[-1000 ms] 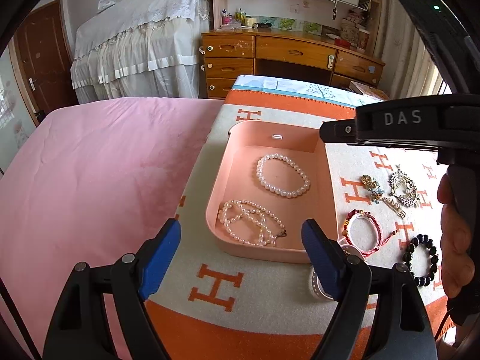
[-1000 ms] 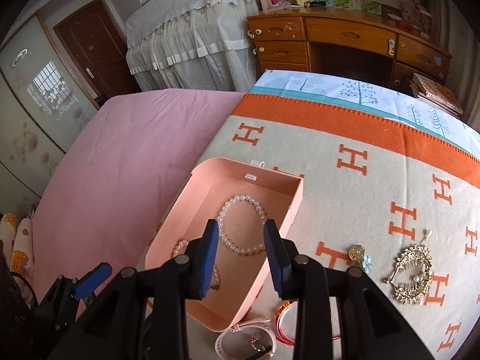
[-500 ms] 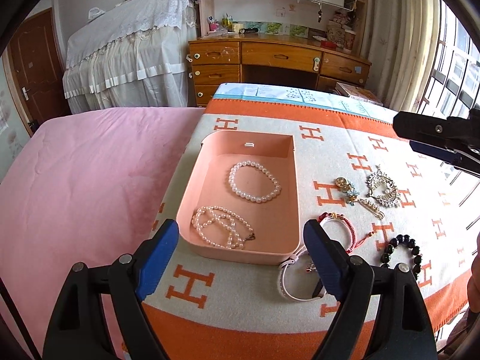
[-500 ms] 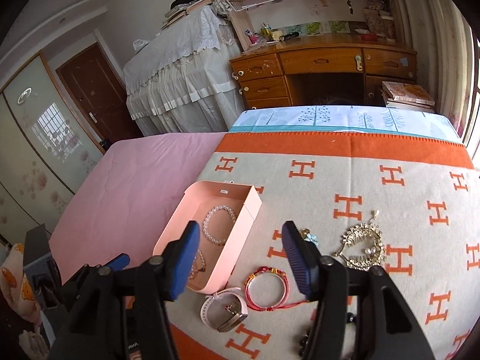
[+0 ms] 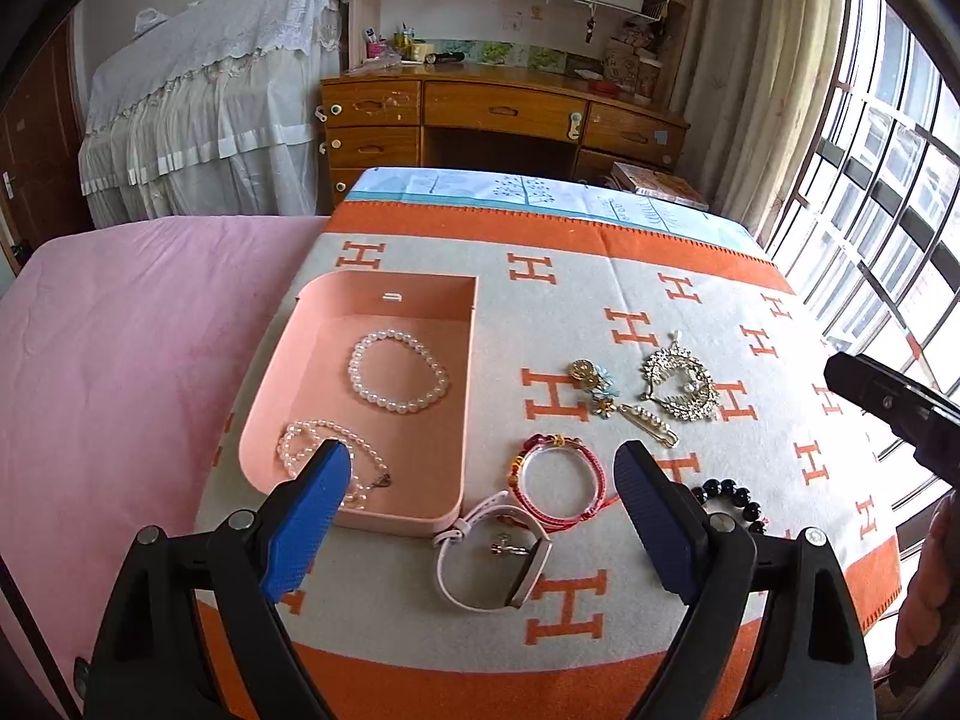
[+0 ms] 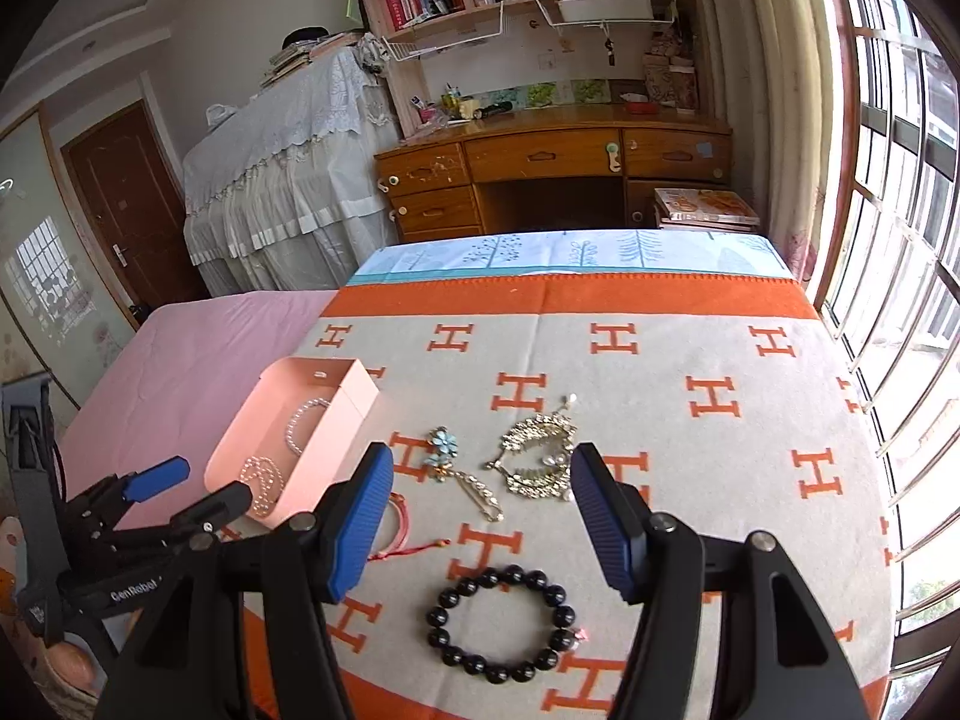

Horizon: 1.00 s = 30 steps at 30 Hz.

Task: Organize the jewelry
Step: 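Withdraw both tools from the box toward the white watch and black bead bracelet, then grasp the black bead bracelet with the right tool while the left tool grasps the white-strap watch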

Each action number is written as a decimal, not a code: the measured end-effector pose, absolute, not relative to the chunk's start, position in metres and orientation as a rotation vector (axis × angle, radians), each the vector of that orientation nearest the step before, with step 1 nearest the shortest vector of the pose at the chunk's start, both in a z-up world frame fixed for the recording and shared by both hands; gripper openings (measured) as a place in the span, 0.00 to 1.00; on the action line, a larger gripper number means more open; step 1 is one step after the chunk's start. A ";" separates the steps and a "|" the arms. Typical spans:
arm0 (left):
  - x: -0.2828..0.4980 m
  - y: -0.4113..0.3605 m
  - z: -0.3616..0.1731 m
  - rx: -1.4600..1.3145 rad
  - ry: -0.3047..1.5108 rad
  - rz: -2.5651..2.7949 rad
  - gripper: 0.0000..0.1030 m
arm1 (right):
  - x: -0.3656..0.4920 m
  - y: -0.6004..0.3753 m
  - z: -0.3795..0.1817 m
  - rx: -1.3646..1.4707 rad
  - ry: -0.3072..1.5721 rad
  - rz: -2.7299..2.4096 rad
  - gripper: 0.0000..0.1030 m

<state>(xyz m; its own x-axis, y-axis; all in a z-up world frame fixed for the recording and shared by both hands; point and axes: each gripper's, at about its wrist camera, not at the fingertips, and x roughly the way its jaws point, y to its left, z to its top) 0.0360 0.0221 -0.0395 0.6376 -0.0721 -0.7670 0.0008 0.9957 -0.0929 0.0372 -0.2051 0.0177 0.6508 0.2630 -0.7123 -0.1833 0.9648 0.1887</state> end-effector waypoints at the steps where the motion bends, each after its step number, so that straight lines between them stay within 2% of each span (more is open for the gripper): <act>1: 0.037 0.018 -0.041 -0.082 0.887 -0.048 0.86 | 0.036 -0.209 0.014 0.094 0.833 0.248 0.60; 9: 0.045 -0.017 -0.057 -0.023 0.971 -0.109 0.86 | 0.036 -0.225 -0.038 0.006 0.980 0.253 0.59; 14: 0.049 -0.029 -0.061 -0.001 0.999 -0.134 0.86 | 0.036 -0.221 -0.073 -0.045 1.077 0.296 0.39; 18: 0.058 -0.025 -0.057 -0.014 1.009 -0.124 0.86 | 0.035 -0.213 -0.088 -0.100 1.100 0.324 0.35; 20: 0.063 -0.019 -0.052 -0.034 1.012 -0.119 0.86 | 0.036 -0.207 -0.095 -0.139 1.109 0.325 0.27; 24: 0.072 -0.005 -0.041 -0.087 1.018 -0.118 0.86 | 0.030 -0.198 -0.099 -0.230 1.073 0.315 0.20; 25: 0.074 -0.002 -0.039 -0.094 1.018 -0.115 0.86 | 0.030 -0.198 -0.099 -0.224 1.070 0.324 0.16; 30: 0.076 0.002 -0.036 -0.086 1.029 -0.103 0.86 | 0.031 -0.206 -0.098 -0.181 1.063 0.338 0.14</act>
<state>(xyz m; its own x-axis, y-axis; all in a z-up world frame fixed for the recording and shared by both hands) 0.0756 0.0024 -0.0363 0.5115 -0.1259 -0.8500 0.0454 0.9918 -0.1195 0.0308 -0.2056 -0.0979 0.4418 0.1841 -0.8780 -0.3566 0.9341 0.0164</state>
